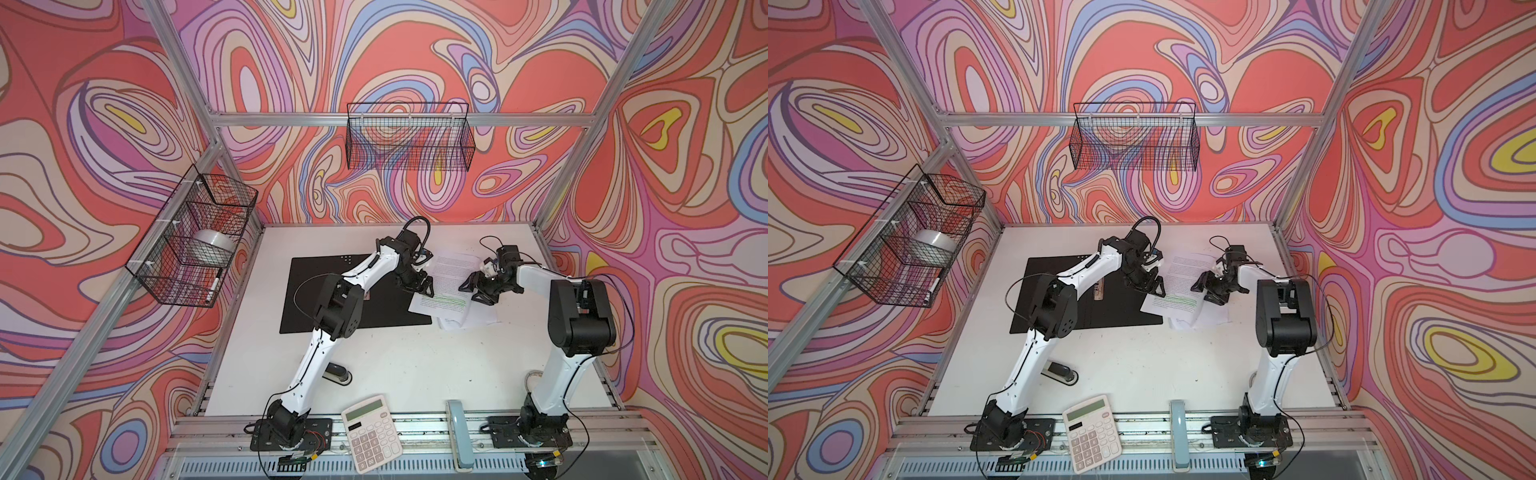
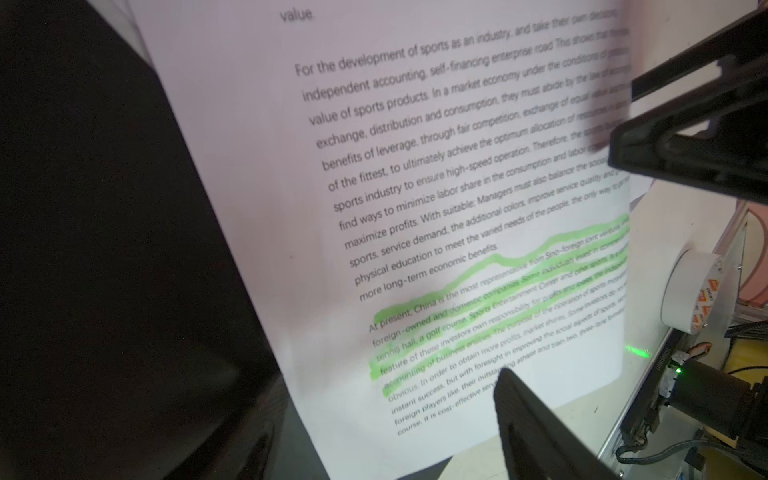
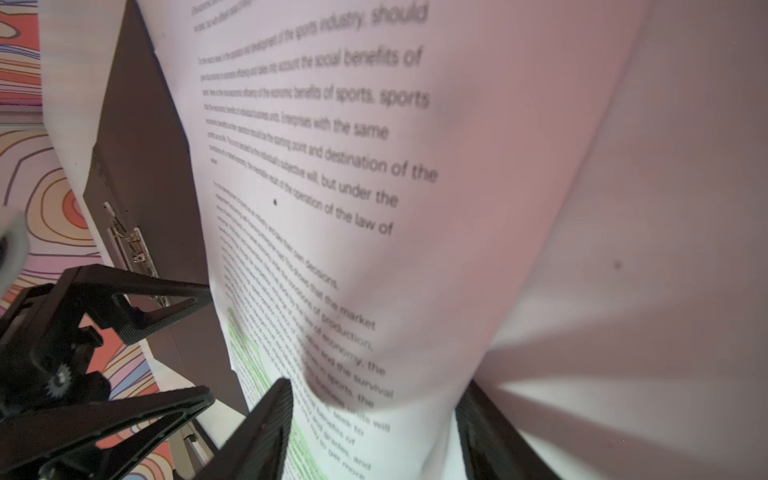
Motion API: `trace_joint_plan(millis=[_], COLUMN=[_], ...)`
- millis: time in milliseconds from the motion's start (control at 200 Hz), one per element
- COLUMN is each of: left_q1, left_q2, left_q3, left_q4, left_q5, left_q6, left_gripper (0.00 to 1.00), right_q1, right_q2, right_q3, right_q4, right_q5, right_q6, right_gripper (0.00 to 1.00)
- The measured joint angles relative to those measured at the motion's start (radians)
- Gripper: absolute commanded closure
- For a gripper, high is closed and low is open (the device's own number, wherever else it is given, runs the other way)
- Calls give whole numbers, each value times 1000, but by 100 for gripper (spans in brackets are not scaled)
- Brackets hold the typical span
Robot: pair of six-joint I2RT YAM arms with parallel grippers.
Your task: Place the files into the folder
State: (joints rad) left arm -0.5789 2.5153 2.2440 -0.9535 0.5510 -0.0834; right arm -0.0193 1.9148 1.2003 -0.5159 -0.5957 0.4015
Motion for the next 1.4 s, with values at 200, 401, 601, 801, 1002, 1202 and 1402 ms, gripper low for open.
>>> trace_joint_plan(millis=[200, 401, 601, 801, 1002, 1202, 1402], left_q1=[-3, -2, -1, -1, -1, -1, -1], left_q2=[0, -3, -40, -93, -153, -169, -206], left_q3=[0, -7, -53, -83, -175, -230, -303], left_q4=[-2, -18, -31, -32, -26, -16, 9], left_q5=[0, 52, 167, 280, 307, 328, 336], left_q6=[1, -12, -27, -43, -48, -60, -75], left_gripper=[20, 19, 19, 18, 15, 14, 13], right_q1=[0, -6, -6, -6, -6, -6, 1], right_q2=[-80, -127, -143, -219, -299, -346, -357], right_q3=[-27, -52, -95, -119, -123, -166, -249], right_q4=[31, 92, 159, 225, 235, 261, 319], right_q5=[-45, -91, -162, -226, -255, -290, -340], right_q6=[30, 59, 109, 155, 181, 219, 275], right_gripper=[39, 41, 42, 41, 41, 42, 43])
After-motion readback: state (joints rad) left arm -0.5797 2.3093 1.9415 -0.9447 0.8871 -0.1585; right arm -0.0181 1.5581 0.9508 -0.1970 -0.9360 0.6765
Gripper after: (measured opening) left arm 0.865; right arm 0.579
